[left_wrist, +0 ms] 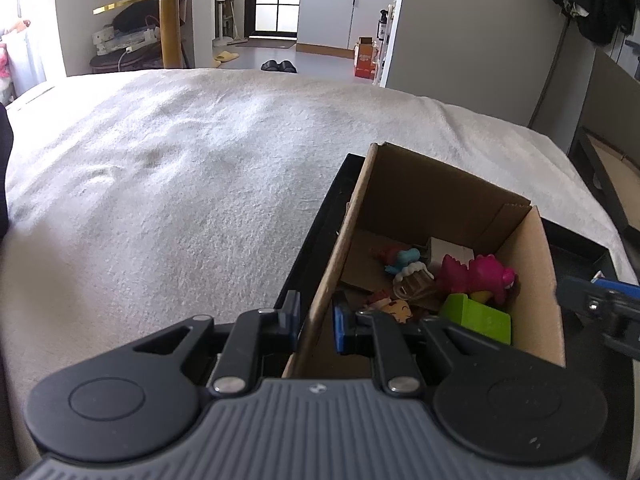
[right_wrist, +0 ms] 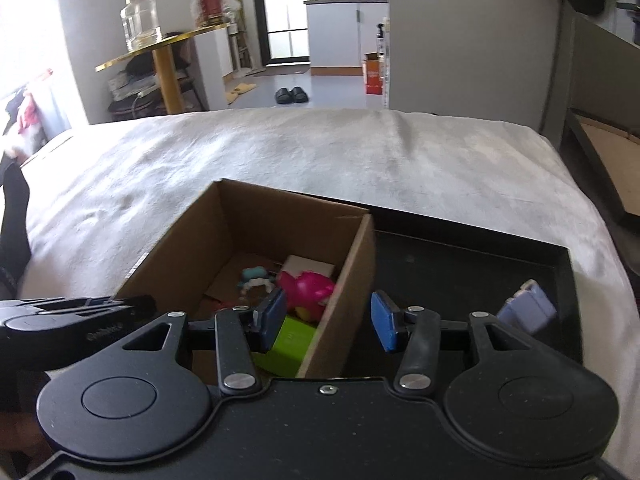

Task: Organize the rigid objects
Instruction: 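Drop the pink plush into the cardboard box by opening the right gripper, then move the right gripper to the lavender cube toy and grasp it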

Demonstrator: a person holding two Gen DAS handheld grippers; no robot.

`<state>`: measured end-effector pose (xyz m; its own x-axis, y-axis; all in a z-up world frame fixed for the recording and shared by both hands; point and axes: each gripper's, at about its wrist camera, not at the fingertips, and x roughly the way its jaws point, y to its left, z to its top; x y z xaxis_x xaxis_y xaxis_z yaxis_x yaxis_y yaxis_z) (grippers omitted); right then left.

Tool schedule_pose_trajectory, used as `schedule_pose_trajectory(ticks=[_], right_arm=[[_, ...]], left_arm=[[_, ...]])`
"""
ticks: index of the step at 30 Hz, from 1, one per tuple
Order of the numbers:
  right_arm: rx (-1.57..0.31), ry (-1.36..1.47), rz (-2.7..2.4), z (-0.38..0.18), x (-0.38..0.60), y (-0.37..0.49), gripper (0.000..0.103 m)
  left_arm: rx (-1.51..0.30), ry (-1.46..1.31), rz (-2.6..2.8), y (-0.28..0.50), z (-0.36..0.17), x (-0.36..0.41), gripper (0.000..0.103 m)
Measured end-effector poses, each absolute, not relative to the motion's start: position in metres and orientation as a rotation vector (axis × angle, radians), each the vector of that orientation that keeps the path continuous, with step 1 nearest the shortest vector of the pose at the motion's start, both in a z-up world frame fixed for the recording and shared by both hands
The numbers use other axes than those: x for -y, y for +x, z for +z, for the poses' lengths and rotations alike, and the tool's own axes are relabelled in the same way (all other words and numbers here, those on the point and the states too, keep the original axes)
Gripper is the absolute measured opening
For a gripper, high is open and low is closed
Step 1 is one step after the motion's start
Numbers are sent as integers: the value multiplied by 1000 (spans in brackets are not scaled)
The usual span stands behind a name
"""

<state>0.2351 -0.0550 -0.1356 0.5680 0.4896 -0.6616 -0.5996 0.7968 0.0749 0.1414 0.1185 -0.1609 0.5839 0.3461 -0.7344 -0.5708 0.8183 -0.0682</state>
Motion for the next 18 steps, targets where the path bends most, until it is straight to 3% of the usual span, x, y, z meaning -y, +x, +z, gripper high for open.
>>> schedule_pose_trajectory(ticks=[10, 11, 15, 18], right_arm=[[-753, -118, 588, -147, 90, 254, 47], [-758, -109, 580, -148, 94, 256, 48], [-770, -82, 546, -156, 112, 266, 50], [-780, -64, 526, -163, 123, 274, 53]], left_arm=[[-823, -216, 581, 163, -149, -109, 21], [-832, -206, 590, 165, -149, -108, 24], [-831, -198, 607, 170, -148, -107, 50], [-822, -186, 623, 174, -146, -106, 59]])
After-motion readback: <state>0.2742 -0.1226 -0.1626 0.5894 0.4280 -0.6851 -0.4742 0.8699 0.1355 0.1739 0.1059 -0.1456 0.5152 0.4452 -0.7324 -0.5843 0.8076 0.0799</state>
